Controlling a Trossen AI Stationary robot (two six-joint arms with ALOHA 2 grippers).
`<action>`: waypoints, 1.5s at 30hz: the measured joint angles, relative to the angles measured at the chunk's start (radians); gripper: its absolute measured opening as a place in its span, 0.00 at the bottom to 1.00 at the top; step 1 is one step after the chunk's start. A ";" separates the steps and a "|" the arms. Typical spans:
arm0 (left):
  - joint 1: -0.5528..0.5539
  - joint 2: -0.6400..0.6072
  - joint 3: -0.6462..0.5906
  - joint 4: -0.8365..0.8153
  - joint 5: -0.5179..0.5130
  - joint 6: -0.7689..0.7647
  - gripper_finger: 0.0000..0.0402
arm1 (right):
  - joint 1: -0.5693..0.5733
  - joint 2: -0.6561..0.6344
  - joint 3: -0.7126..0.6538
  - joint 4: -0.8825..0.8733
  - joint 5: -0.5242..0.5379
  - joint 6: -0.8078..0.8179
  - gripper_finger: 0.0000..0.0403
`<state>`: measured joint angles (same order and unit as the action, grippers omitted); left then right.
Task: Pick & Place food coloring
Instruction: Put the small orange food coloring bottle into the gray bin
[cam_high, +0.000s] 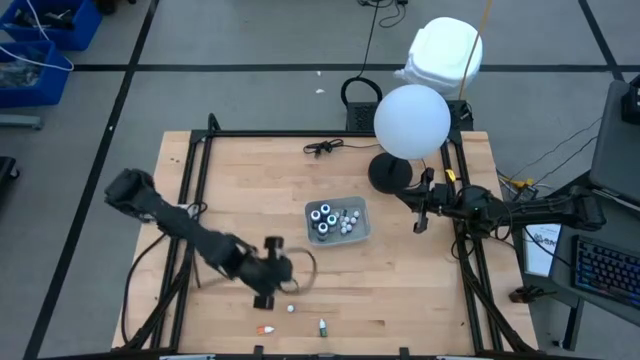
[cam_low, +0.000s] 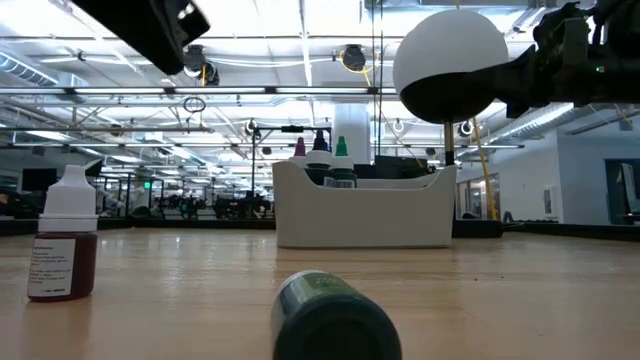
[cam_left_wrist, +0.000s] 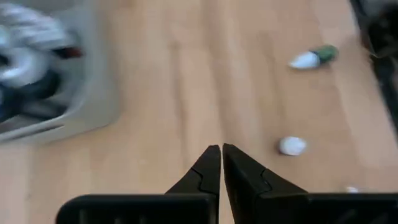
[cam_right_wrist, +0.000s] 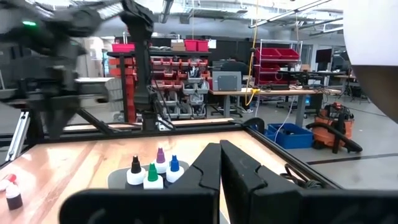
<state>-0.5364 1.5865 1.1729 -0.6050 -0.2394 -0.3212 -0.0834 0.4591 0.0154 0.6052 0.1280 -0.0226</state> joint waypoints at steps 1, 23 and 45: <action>-0.010 0.042 0.048 -0.031 0.013 0.014 0.07 | 0.000 0.000 0.000 0.000 0.000 -0.003 0.00; -0.082 0.356 0.323 -0.160 0.195 -0.107 0.38 | 0.000 0.000 0.000 -0.021 0.001 -0.008 0.00; -0.069 0.425 0.315 -0.149 0.178 -0.073 0.52 | 0.000 0.000 0.000 -0.022 0.001 -0.008 0.00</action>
<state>-0.6052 2.0113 1.4879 -0.7544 -0.0610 -0.3943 -0.0834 0.4595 0.0154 0.5831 0.1290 -0.0307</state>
